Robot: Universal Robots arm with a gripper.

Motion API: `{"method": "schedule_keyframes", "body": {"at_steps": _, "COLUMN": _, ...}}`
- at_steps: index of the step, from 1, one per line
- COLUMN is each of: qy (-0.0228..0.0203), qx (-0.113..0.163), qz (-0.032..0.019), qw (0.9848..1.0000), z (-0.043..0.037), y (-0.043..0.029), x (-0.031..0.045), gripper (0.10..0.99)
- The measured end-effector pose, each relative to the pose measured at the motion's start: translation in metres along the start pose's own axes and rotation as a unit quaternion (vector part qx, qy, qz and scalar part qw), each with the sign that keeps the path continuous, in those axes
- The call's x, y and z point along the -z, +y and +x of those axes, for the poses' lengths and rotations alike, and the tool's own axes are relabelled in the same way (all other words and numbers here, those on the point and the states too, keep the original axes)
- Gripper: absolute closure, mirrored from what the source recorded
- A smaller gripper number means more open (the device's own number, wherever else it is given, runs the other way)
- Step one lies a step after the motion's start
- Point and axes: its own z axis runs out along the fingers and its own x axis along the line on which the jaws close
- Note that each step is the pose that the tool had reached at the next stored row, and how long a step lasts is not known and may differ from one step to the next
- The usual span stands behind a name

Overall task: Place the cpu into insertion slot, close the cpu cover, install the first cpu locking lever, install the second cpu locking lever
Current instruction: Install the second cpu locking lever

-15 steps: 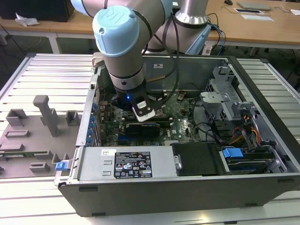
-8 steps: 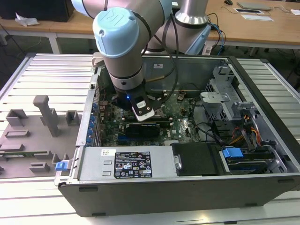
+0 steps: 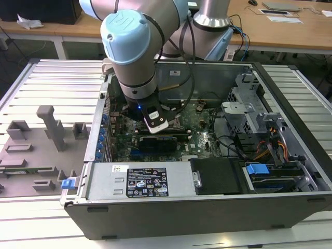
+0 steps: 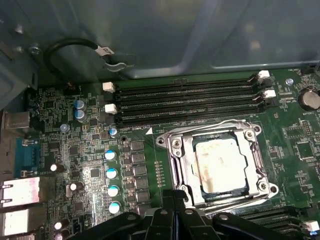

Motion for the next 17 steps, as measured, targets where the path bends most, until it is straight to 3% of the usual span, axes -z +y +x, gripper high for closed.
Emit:
{"method": "schedule_keyframes", "body": {"at_steps": 2, "qy": -0.0003, "qx": 0.0, "qz": 0.003, "qw": 1.0, "z": -0.001, "y": 0.0022, "x": 0.0069, "gripper": 0.98}}
{"method": "schedule_keyframes", "body": {"at_steps": 4, "qy": -0.0013, "qx": 0.002, "qz": 0.0113, "qw": 0.9999, "z": -0.0031, "y": 0.0052, "x": 0.0171, "gripper": 0.98}}
{"method": "schedule_keyframes", "body": {"at_steps": 5, "qy": -0.0014, "qx": 0.002, "qz": 0.0185, "qw": 0.9998, "z": -0.0045, "y": 0.0066, "x": 0.0209, "gripper": 0.98}}
{"method": "schedule_keyframes", "body": {"at_steps": 10, "qy": 0.005, "qx": -0.002, "qz": 0.0342, "qw": 0.9994, "z": -0.0114, "y": 0.0084, "x": 0.0244, "gripper": 0.98}}
{"method": "schedule_keyframes", "body": {"at_steps": 13, "qy": 0.0081, "qx": -0.003, "qz": 0.0354, "qw": 0.9993, "z": -0.0201, "y": 0.0092, "x": 0.0232, "gripper": 0.98}}
{"method": "schedule_keyframes", "body": {"at_steps": 17, "qy": 0.0153, "qx": -0.004, "qz": 0.0366, "qw": 0.9992, "z": -0.037, "y": 0.0112, "x": 0.0206, "gripper": 0.98}}
